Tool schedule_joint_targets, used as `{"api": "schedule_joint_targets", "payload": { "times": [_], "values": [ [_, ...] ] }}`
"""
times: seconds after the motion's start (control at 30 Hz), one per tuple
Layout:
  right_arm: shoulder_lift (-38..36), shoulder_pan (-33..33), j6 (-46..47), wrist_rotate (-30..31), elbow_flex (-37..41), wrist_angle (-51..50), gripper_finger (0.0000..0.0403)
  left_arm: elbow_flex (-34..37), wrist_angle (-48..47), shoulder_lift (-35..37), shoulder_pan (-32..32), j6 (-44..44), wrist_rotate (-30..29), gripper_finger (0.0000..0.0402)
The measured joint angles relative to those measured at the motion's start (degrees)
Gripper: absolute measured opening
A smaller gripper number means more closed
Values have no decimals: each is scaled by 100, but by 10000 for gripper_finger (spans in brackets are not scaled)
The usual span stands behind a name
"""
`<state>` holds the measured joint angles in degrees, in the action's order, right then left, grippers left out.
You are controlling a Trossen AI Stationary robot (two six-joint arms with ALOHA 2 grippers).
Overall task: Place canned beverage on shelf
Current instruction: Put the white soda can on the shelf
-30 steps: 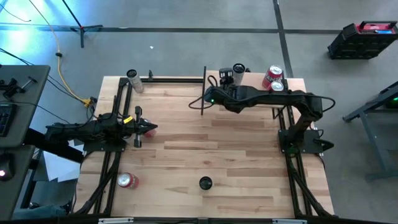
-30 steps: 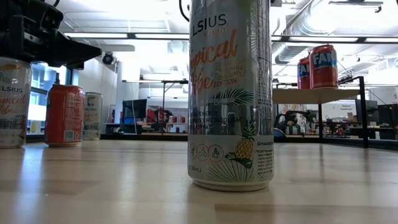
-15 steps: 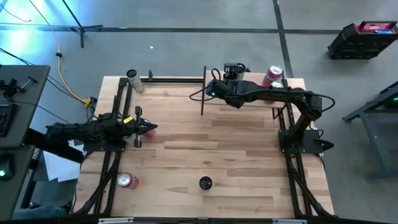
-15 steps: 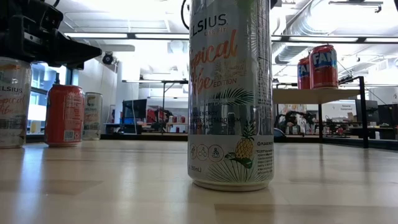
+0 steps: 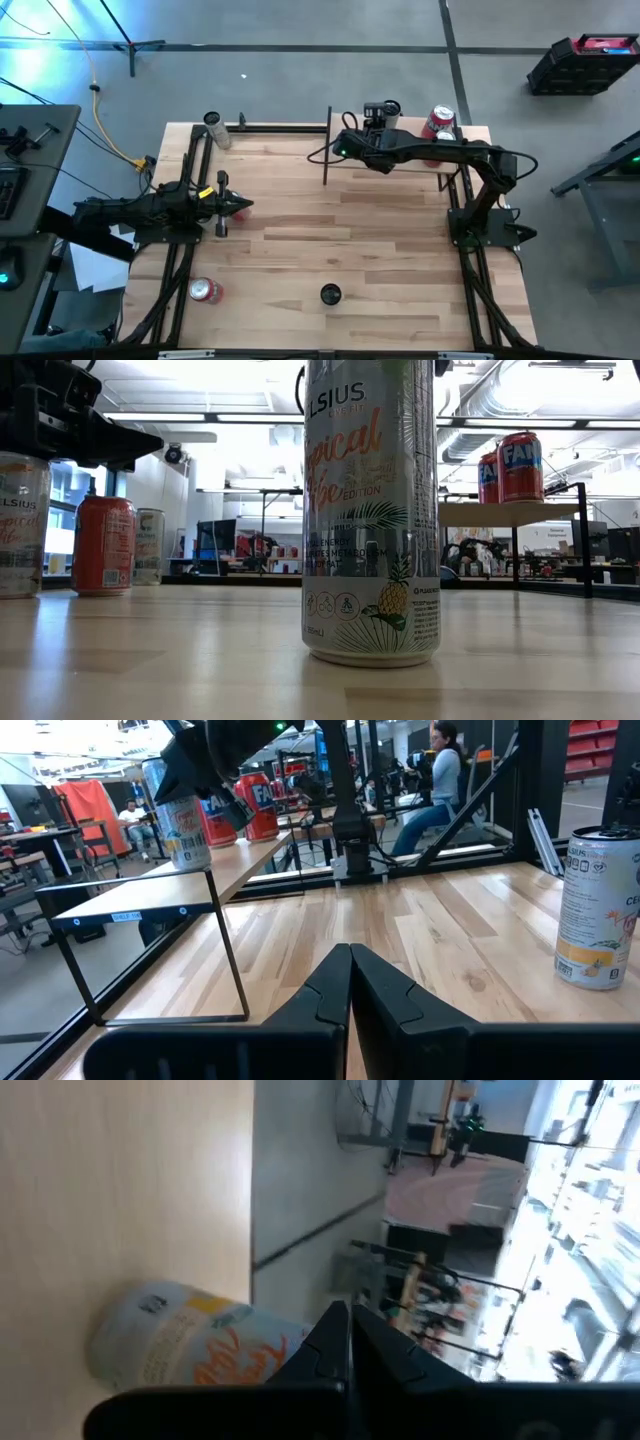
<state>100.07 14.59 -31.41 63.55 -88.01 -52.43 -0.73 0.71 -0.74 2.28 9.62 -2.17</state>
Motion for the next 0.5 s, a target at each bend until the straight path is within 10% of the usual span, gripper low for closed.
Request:
{"api": "schedule_joint_targets", "payload": {
  "times": [0.5],
  "values": [
    [-2, 188, 733, -382, 0, -884, 0, 0, -2, -1, -1, 1, -2, 3]
  ]
}}
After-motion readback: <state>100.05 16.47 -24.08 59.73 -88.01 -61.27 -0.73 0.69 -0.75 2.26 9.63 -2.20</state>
